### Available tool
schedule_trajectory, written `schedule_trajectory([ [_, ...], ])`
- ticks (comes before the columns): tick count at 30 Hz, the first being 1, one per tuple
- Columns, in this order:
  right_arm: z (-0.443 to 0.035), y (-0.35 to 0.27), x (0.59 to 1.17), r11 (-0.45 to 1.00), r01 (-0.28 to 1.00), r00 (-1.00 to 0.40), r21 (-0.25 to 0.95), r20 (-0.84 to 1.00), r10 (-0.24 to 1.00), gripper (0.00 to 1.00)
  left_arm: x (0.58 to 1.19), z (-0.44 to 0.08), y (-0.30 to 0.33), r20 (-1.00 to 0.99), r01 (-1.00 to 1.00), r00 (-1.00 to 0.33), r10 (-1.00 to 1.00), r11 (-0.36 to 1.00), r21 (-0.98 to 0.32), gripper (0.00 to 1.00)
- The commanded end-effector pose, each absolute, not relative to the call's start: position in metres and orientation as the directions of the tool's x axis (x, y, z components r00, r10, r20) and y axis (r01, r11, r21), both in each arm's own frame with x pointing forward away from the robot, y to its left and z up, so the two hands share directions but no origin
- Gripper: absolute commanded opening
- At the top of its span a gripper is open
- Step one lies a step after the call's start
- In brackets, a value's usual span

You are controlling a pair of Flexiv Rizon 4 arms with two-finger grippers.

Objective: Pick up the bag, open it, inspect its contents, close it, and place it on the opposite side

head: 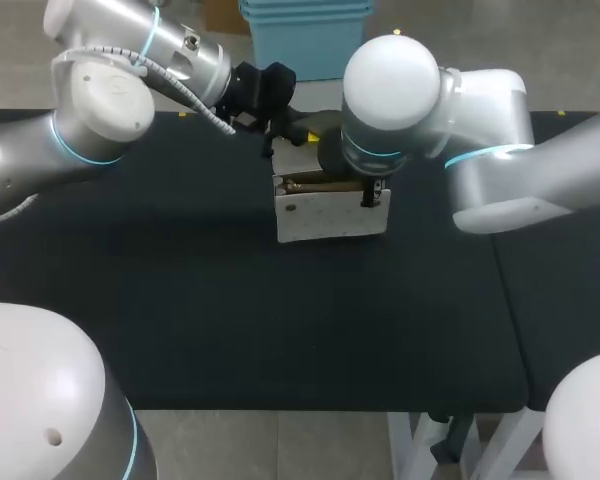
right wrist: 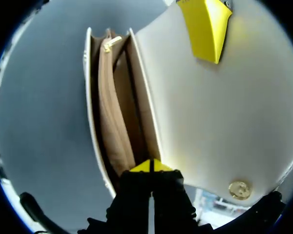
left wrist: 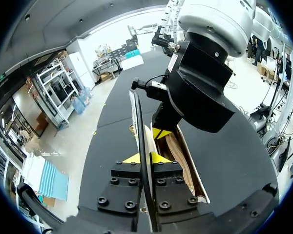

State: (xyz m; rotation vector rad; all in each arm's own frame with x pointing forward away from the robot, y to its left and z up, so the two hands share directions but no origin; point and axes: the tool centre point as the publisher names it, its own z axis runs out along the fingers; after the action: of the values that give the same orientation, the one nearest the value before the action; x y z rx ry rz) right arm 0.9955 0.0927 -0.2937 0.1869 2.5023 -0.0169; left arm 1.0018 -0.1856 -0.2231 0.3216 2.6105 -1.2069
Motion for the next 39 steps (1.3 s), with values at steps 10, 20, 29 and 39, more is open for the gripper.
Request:
schedule_trajectory([
  [10, -0.300, 0.112, 0.996, 0.996, 0.083, -0.799, 0.024, -0.595, 0.081, 0.00, 1.001, -0.221, -0.190, -0.305, 0.296, -0.947, 0.098, 0.627, -0.720, 0.00],
  [20, -0.300, 0.124, 0.991, 0.998, 0.054, -0.799, 0.041, -0.597, 0.068, 0.00, 1.003, -0.221, -0.189, -0.280, 0.257, -0.958, 0.059, 0.604, -0.754, 0.00],
  [29, -0.302, 0.128, 0.980, 0.998, 0.052, -0.792, 0.044, -0.607, 0.068, 0.00, 1.006, -0.223, -0.188, -0.256, 0.221, -0.966, 0.030, 0.608, -0.763, 0.00],
  [39, -0.309, 0.126, 0.973, 0.997, 0.065, -0.796, 0.048, -0.600, 0.080, 0.00, 0.999, -0.228, -0.187, -0.243, 0.214, -0.969, 0.032, 0.593, -0.776, 0.00],
])
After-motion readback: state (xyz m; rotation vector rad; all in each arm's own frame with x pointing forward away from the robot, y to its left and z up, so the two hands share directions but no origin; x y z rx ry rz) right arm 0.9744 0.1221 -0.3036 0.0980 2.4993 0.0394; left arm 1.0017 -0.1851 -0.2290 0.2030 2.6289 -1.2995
